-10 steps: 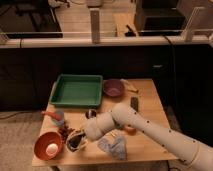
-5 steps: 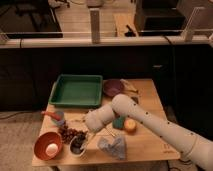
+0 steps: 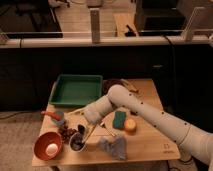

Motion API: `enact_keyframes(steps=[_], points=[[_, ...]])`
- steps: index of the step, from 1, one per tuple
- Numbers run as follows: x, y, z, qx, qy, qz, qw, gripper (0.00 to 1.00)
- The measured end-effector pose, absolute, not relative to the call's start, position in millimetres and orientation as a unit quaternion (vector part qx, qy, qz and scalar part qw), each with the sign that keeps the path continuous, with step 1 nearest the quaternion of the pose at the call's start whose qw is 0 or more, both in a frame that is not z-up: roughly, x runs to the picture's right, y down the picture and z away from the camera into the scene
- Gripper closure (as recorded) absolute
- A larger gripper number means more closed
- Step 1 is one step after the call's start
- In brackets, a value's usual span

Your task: Place brush in paper cup

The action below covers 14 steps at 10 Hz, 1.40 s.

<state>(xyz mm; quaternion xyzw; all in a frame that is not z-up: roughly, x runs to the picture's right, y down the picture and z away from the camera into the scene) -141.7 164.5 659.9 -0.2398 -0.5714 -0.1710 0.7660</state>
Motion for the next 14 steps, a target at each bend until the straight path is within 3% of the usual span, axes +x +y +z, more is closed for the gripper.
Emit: enact_keyframes(steps=[7, 14], points=[[-143, 164, 660, -0.306, -0.527, -0.211, 0.764, 0.20], [-139, 147, 683, -0.343, -0.485, -0.221, 0.773, 0.20]])
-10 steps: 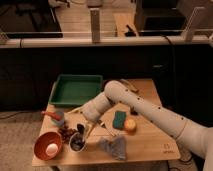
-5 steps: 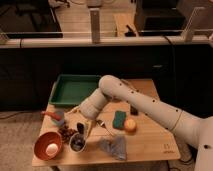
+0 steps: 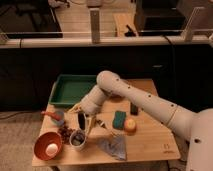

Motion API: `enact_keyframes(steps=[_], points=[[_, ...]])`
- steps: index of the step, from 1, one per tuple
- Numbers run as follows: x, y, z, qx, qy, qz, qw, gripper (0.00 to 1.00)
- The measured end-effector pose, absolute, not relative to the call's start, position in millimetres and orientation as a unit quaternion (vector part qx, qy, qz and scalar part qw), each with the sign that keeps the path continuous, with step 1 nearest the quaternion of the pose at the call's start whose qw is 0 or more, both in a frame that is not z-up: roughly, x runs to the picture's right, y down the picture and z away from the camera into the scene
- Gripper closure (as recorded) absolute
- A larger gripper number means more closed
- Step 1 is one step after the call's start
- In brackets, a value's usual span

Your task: Place brush in paper cup

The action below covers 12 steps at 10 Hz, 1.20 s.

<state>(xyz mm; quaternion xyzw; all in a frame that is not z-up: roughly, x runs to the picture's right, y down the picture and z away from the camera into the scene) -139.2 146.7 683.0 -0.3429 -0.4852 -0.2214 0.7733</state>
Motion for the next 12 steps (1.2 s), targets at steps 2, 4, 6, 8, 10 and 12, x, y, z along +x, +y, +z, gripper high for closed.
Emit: enact_keyframes(steps=[2, 4, 6, 8, 10, 12], points=[[-149, 136, 683, -0.352, -0.478, -0.237, 0.769, 0.20], [-154, 132, 682, -0.356, -0.473, -0.246, 0.768, 0.20], [-153, 130, 678, -0.355, -0.465, -0.256, 0.770, 0.20], [-148, 129, 674, -0.350, -0.456, -0.267, 0.773, 0.20], [-147, 129, 671, -0.348, -0.453, -0.273, 0.774, 0.20], [-148, 129, 671, -0.348, -0.454, -0.274, 0.773, 0.20]])
